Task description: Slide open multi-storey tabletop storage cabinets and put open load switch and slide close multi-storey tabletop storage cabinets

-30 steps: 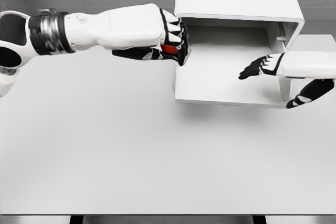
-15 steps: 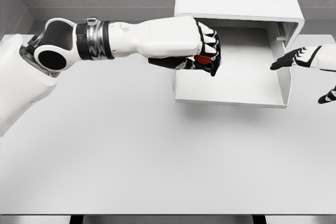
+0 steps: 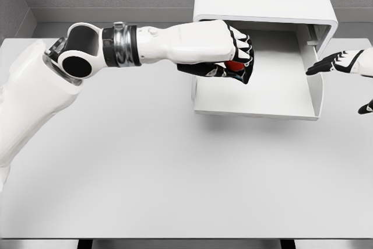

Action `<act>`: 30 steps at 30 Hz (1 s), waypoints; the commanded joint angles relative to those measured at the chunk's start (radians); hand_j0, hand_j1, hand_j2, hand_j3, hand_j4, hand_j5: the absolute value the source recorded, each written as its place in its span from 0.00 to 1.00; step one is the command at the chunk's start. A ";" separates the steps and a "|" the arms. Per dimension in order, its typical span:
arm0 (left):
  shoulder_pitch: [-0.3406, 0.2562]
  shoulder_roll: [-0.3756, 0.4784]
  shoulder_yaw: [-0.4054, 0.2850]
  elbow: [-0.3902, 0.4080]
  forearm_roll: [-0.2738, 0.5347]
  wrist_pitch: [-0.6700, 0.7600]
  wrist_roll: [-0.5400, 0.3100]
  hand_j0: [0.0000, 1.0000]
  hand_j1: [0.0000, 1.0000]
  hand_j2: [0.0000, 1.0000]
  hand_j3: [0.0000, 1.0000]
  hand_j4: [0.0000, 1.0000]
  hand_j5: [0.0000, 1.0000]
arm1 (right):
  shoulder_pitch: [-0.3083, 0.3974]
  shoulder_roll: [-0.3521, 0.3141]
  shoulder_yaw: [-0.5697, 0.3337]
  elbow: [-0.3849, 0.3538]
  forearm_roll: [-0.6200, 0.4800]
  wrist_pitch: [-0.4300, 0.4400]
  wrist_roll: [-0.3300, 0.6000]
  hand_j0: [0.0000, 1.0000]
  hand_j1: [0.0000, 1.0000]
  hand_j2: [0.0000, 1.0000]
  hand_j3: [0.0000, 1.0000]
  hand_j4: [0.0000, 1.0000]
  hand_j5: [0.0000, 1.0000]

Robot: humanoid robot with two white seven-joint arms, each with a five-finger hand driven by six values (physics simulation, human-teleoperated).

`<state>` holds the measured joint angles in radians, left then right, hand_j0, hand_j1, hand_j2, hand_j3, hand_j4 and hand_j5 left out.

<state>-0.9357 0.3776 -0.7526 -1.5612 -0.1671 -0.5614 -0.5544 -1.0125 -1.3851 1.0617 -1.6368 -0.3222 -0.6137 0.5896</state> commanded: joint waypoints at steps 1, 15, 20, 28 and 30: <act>0.000 0.000 0.001 0.003 0.006 0.003 0.001 0.43 0.43 0.43 0.43 0.43 0.43 | 0.000 0.003 -0.002 0.002 -0.006 0.003 -0.001 1.00 1.00 1.00 1.00 1.00 1.00; -0.002 -0.037 -0.027 0.062 -0.015 0.003 0.002 0.44 0.44 0.44 0.44 0.44 0.44 | 0.009 0.037 -0.140 -0.006 0.147 0.003 -0.002 1.00 1.00 1.00 1.00 1.00 1.00; 0.002 -0.060 -0.030 0.084 -0.049 0.003 0.002 0.44 0.44 0.44 0.44 0.44 0.44 | 0.011 0.075 -0.155 -0.006 0.186 0.003 -0.001 1.00 1.00 1.00 1.00 1.00 1.00; 0.002 -0.069 -0.028 0.110 -0.088 0.003 0.005 0.47 0.47 0.47 0.47 0.47 0.47 | 0.018 0.086 -0.144 0.003 0.213 0.003 -0.001 1.00 1.00 1.00 1.00 1.00 1.00; 0.002 -0.071 -0.028 0.110 -0.088 0.003 0.004 0.52 0.52 0.52 0.52 0.52 0.52 | 0.026 0.090 -0.144 0.005 0.212 0.003 -0.001 1.00 1.00 1.00 1.00 1.00 1.00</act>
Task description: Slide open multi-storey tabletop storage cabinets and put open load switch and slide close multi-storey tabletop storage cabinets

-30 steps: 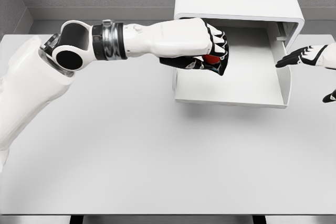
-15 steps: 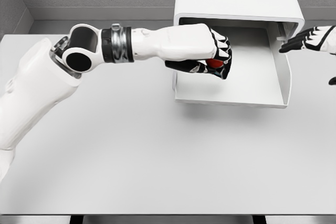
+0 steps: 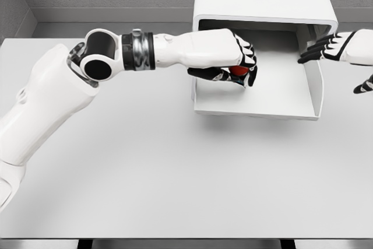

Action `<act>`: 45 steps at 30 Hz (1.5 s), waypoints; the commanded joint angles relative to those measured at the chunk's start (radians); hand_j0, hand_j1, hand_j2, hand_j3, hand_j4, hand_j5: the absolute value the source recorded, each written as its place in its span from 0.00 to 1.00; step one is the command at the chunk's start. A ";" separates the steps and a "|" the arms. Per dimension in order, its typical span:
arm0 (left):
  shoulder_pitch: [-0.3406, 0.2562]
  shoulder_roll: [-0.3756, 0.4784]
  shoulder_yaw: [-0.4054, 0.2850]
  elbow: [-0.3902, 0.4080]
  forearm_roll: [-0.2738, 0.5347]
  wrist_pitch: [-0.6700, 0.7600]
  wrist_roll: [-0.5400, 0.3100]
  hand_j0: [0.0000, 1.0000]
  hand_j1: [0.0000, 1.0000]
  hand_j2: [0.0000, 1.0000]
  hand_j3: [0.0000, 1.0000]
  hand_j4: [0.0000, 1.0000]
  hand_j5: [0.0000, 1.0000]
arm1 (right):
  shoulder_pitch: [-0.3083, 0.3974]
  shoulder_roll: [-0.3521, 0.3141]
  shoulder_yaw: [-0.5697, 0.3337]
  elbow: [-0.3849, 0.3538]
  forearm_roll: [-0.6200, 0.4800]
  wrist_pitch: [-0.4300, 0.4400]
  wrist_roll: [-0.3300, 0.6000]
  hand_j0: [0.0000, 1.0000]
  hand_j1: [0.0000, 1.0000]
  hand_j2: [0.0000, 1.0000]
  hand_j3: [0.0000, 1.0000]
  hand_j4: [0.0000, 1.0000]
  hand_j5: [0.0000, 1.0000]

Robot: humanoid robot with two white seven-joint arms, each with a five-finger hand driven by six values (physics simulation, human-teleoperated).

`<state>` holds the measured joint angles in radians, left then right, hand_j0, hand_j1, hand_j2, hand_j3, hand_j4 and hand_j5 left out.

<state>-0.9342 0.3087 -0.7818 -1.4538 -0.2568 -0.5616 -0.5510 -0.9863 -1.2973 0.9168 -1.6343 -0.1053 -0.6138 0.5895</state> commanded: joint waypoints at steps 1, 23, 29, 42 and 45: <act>0.000 -0.003 0.001 0.001 0.002 0.005 0.000 0.54 0.54 0.54 0.54 0.54 0.54 | 0.000 0.010 0.001 0.005 -0.005 0.003 0.000 1.00 1.00 1.00 1.00 1.00 1.00; -0.003 -0.019 0.003 -0.010 0.010 0.008 0.006 0.88 0.88 0.88 0.88 0.88 0.88 | 0.031 0.001 -0.004 0.050 -0.002 0.003 0.000 1.00 1.00 1.00 1.00 1.00 1.00; -0.003 -0.017 0.004 -0.011 0.011 0.005 0.006 0.89 0.89 0.89 0.89 0.89 0.89 | 0.031 0.003 -0.006 0.050 -0.002 0.003 0.000 1.00 1.00 1.00 1.00 1.00 1.00; -0.008 -0.003 0.004 -0.033 0.034 0.008 0.006 0.93 0.93 0.93 0.93 0.93 0.93 | 0.037 -0.004 -0.006 0.062 -0.001 0.003 0.000 1.00 1.00 1.00 1.00 1.00 1.00; -0.014 0.007 0.004 -0.031 0.040 0.011 0.006 0.99 0.99 0.99 0.99 0.99 0.99 | 0.041 -0.002 0.001 0.062 -0.002 0.003 0.000 1.00 1.00 1.00 1.00 1.00 1.00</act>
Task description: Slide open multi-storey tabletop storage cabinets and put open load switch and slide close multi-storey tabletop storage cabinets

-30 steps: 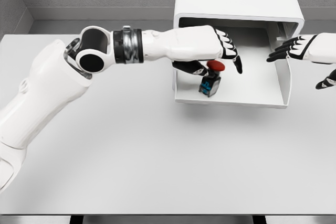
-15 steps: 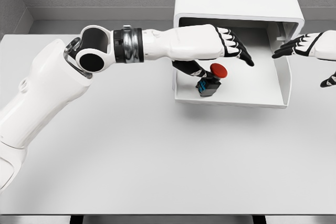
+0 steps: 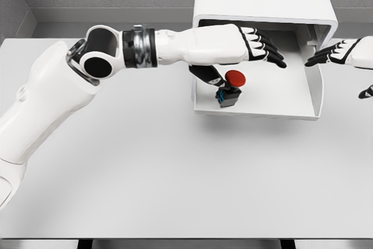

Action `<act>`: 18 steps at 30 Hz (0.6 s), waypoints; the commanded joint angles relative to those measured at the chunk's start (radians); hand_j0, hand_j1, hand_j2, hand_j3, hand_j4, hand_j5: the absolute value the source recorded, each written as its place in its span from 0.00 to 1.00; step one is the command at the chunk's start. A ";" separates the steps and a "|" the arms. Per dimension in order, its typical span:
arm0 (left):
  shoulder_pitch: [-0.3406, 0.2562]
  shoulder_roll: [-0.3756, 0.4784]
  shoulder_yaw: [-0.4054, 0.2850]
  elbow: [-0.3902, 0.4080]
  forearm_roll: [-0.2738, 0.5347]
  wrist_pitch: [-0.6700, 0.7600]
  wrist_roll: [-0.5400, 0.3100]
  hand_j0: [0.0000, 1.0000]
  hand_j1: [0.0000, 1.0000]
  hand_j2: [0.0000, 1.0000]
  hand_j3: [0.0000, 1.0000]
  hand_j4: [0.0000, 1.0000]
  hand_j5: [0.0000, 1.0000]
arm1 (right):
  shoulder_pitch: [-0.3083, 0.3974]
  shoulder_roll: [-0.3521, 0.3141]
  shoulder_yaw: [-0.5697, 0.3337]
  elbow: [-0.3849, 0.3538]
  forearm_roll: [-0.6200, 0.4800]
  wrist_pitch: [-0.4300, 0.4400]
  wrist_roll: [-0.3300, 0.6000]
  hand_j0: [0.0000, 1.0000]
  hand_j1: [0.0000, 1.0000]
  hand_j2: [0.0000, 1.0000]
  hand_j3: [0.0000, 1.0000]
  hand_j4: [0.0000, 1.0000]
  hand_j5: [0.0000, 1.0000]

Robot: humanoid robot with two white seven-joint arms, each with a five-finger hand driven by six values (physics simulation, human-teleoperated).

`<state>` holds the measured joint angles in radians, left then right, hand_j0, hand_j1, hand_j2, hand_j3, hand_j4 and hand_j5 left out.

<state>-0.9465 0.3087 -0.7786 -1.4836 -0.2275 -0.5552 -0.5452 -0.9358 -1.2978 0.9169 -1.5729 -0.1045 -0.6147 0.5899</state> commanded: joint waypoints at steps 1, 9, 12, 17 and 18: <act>0.000 0.009 0.001 -0.003 0.011 0.004 0.001 1.00 1.00 1.00 1.00 1.00 1.00 | 0.002 -0.003 0.000 0.002 -0.003 0.004 -0.001 1.00 1.00 1.00 1.00 1.00 1.00; -0.002 0.044 0.001 -0.023 0.043 0.003 0.002 1.00 1.00 1.00 1.00 1.00 1.00 | 0.052 0.008 -0.007 -0.004 -0.003 0.004 -0.002 1.00 1.00 1.00 1.00 1.00 1.00; -0.015 0.067 0.001 -0.038 0.077 0.003 0.001 1.00 1.00 1.00 1.00 1.00 1.00 | 0.052 0.011 -0.013 -0.004 -0.006 0.004 -0.004 1.00 1.00 1.00 1.00 1.00 1.00; -0.015 0.115 0.001 -0.101 0.137 0.003 0.001 1.00 1.00 1.00 1.00 1.00 1.00 | 0.052 -0.003 -0.084 -0.007 -0.009 0.004 -0.067 1.00 1.00 1.00 1.00 1.00 1.00; -0.015 0.115 0.001 -0.101 0.137 0.003 0.001 1.00 1.00 1.00 1.00 1.00 1.00 | 0.051 -0.003 -0.085 -0.007 -0.009 0.004 -0.067 1.00 1.00 1.00 1.00 1.00 1.00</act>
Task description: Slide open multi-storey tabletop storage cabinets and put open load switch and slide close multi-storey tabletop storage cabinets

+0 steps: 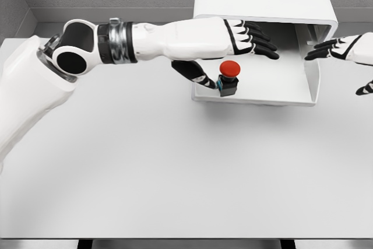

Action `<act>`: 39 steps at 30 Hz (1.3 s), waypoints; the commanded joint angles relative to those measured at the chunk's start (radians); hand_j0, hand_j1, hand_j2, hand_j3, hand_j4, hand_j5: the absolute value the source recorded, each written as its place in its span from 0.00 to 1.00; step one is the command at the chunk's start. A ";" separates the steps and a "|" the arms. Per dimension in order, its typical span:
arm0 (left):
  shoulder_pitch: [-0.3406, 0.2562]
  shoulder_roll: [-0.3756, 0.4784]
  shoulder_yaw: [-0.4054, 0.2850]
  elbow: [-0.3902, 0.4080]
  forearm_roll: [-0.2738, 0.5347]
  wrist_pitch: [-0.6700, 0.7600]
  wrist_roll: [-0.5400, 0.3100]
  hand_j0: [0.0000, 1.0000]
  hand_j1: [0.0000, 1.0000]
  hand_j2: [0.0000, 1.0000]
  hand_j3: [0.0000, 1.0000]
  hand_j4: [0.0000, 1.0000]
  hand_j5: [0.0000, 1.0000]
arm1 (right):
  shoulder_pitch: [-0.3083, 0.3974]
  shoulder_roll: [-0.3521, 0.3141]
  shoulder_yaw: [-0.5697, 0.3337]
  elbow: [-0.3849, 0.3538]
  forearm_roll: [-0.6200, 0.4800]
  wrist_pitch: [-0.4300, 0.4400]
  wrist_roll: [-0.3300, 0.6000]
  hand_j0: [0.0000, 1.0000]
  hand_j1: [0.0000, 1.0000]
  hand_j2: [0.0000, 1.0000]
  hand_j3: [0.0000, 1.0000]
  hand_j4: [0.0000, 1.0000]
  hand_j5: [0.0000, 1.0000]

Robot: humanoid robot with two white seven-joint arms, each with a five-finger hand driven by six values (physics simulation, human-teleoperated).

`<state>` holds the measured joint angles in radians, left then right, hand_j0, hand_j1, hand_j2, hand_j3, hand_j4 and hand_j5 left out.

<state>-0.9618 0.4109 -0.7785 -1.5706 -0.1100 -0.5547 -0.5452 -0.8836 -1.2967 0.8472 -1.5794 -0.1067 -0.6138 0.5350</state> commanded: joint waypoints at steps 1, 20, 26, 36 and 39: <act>0.000 0.012 0.001 -0.014 0.020 0.002 0.001 1.00 1.00 1.00 1.00 1.00 1.00 | 0.000 -0.004 -0.023 -0.001 -0.007 0.003 -0.012 1.00 1.00 1.00 1.00 1.00 1.00; 0.035 0.428 -0.002 -0.190 0.391 0.004 -0.005 1.00 1.00 1.00 1.00 1.00 1.00 | 0.043 0.050 -0.022 -0.086 -0.011 0.003 -0.109 1.00 1.00 1.00 1.00 1.00 1.00; 0.049 0.430 -0.002 -0.190 0.391 0.004 -0.005 1.00 1.00 1.00 1.00 1.00 1.00 | 0.067 0.068 -0.022 -0.086 -0.011 0.003 -0.107 1.00 1.00 1.00 1.00 1.00 1.00; 0.077 0.474 -0.001 -0.192 0.389 0.004 -0.005 1.00 1.00 1.00 1.00 1.00 1.00 | 0.103 0.085 -0.022 -0.086 -0.011 0.003 -0.138 1.00 1.00 1.00 1.00 1.00 1.00; 0.080 0.505 -0.001 -0.190 0.389 0.004 -0.005 1.00 1.00 1.00 1.00 1.00 1.00 | 0.110 0.096 -0.022 -0.086 -0.011 0.003 -0.135 1.00 1.00 1.00 1.00 1.00 1.00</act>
<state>-0.8805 0.8995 -0.7807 -1.7615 0.2723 -0.5534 -0.5513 -0.7716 -1.2072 0.8270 -1.6660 -0.1111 -0.6131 0.4014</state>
